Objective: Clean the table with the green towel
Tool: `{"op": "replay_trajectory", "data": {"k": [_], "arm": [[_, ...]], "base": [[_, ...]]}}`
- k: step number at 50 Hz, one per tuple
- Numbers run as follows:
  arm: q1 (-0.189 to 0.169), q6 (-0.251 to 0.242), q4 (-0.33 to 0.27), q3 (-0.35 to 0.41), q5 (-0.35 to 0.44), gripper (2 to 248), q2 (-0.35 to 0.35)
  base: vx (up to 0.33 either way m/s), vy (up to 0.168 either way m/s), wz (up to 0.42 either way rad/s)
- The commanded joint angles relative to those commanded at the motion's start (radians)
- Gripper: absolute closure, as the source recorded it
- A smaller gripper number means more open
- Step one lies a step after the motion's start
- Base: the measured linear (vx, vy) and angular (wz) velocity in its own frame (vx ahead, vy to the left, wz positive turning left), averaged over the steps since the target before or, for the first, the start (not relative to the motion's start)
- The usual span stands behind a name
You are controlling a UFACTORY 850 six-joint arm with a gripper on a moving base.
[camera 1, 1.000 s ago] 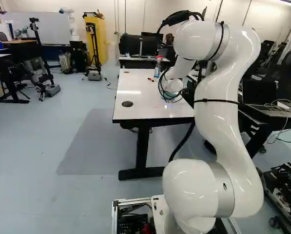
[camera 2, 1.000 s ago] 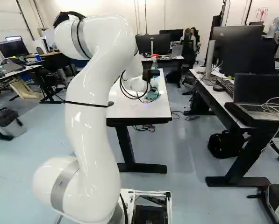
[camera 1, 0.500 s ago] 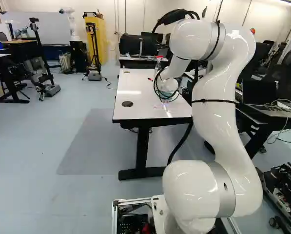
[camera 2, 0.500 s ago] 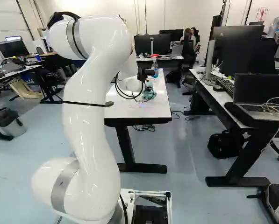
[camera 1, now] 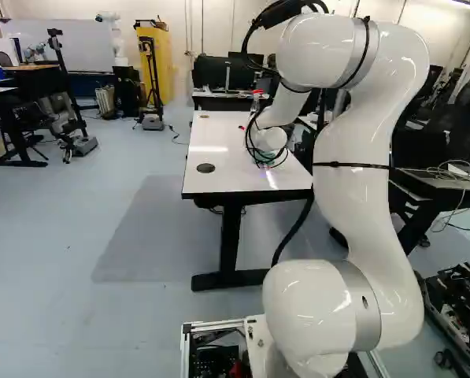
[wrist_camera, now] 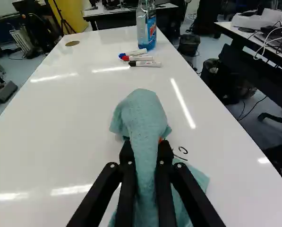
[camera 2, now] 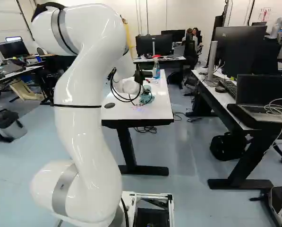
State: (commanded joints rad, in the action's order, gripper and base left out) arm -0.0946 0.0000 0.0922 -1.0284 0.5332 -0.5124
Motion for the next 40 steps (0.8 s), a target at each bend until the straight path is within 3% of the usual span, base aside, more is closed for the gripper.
{"op": "replay_trajectory", "data": {"k": [18,40], "arm": [[-0.017,0.000,0.000,0.078,0.000,203,0.060],[-0.061,0.000,0.000,0.010,0.000,203,0.007]], "base": [[0.000,0.000,0.000],[0.000,0.000,0.000]]}}
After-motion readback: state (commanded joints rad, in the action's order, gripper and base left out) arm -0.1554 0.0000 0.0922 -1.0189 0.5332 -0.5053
